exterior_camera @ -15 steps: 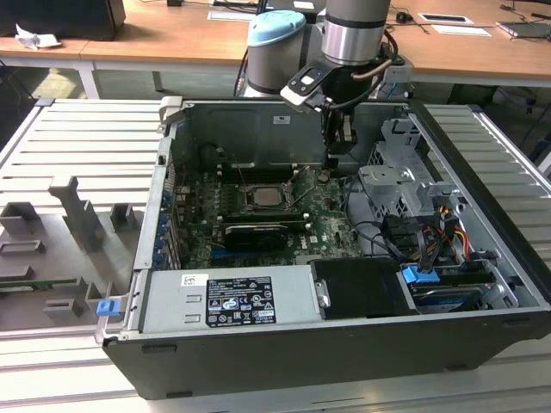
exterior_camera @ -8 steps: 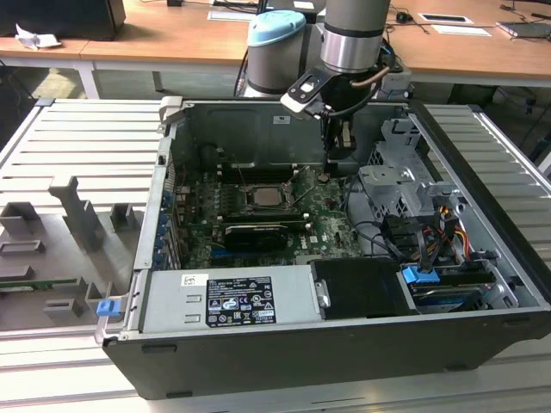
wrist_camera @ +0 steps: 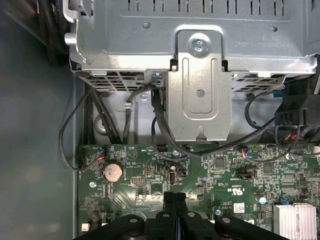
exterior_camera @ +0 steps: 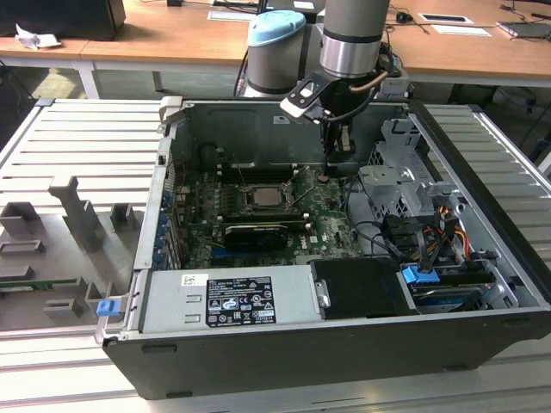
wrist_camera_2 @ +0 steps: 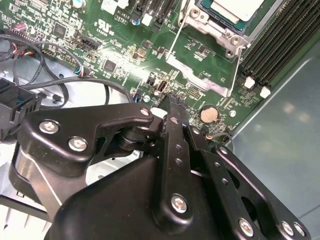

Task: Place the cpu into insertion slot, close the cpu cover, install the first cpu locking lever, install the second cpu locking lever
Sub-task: 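Close the cpu cover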

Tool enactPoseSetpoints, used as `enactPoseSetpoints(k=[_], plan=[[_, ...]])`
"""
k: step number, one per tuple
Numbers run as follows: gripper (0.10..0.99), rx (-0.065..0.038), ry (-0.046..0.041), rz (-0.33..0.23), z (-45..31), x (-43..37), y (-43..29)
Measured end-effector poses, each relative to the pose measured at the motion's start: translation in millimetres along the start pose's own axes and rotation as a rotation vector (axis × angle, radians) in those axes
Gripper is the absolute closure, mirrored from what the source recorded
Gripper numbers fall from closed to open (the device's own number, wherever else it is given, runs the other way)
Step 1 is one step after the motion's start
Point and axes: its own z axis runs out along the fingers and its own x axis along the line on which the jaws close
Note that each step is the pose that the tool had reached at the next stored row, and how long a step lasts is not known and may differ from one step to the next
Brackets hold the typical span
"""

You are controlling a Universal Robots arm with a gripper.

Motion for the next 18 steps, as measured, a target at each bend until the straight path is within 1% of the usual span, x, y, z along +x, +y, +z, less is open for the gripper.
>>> enactPoseSetpoints(k=[14,18], plan=[[0.976,-0.002,0.0001,0.0,13.4,0.9,-0.5],[0.976,-0.002,0.0001,0.0,15.5,1.0,-0.6]])
